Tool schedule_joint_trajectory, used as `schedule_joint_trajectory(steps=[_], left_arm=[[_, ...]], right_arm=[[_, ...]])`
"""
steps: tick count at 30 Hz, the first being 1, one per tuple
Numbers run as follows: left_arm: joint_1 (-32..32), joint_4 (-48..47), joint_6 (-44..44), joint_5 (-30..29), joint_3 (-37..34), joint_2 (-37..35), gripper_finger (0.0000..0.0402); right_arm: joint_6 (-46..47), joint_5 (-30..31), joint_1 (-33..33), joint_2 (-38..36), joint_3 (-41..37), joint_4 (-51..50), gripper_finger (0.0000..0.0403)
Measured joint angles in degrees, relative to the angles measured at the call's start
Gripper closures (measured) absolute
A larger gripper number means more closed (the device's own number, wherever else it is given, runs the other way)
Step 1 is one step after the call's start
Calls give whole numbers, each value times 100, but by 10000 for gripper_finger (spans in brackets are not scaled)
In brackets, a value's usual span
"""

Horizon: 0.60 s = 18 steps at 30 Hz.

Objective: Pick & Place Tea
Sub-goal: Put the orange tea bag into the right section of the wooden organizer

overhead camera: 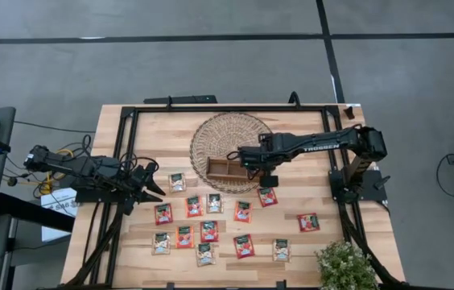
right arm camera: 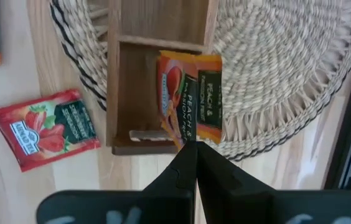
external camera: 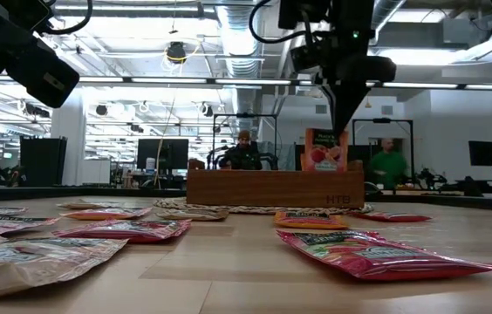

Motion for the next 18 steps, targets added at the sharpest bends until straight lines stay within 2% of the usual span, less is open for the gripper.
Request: schedule_joint_trajectory(steps=[14,18], left_arm=[[0,0,-4,-1,0,0,298],[-2,2,-6,1,0,0,298]], right_arm=[[-105,-195,-37,0,-12,65,403],[-105,-222,-53,0,-235,235,403]])
